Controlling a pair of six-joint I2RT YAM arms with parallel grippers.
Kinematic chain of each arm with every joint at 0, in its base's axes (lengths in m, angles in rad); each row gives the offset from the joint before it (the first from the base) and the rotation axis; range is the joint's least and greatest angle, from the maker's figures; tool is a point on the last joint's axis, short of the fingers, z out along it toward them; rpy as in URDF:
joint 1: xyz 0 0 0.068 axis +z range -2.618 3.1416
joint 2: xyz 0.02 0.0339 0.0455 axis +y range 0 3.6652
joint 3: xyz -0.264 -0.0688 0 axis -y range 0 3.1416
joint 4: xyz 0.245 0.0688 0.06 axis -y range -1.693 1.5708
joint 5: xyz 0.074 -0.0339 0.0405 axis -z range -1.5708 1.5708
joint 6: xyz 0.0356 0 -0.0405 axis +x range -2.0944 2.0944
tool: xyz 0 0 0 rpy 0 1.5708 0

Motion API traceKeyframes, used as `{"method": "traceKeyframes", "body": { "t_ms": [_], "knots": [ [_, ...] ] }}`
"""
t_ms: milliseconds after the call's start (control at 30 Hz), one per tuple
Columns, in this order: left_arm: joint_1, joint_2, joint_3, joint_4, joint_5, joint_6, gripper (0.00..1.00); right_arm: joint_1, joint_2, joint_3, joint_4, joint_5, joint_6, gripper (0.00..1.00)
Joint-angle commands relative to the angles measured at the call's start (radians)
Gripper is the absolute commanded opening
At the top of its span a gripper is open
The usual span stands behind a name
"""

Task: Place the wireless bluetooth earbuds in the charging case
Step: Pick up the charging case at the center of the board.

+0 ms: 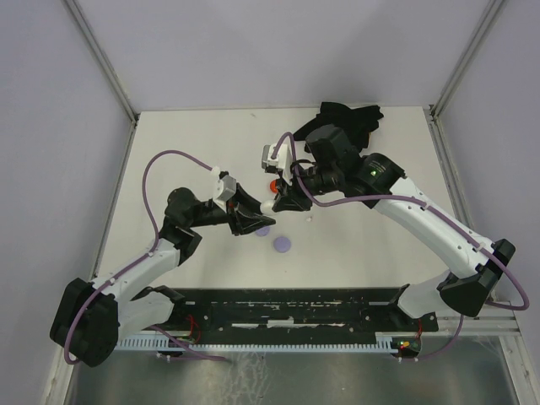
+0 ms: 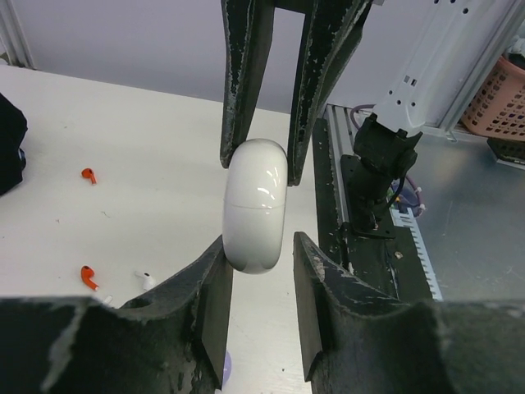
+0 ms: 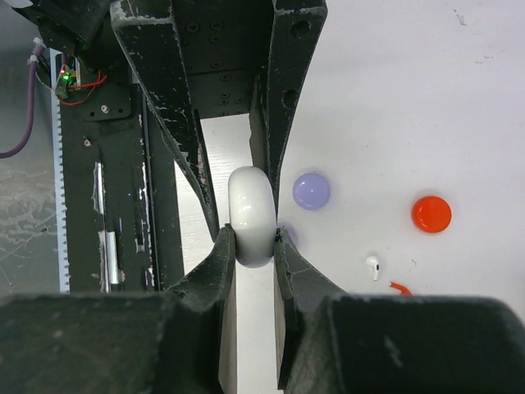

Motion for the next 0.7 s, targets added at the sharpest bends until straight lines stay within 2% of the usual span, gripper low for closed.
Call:
{"method": "traceKeyframes", "body": {
  "t_ms": [0, 667],
  "knots": [
    [-0.003, 0.001, 0.043, 0.078, 0.005, -0.006, 0.40, 0.009, -0.004, 0.019, 0.036, -0.013, 0.000, 0.04],
    [-0.003, -0.005, 0.040, 0.131, 0.004, -0.055, 0.37, 0.020, 0.008, 0.020, 0.053, -0.020, 0.009, 0.04]
  ]
}}
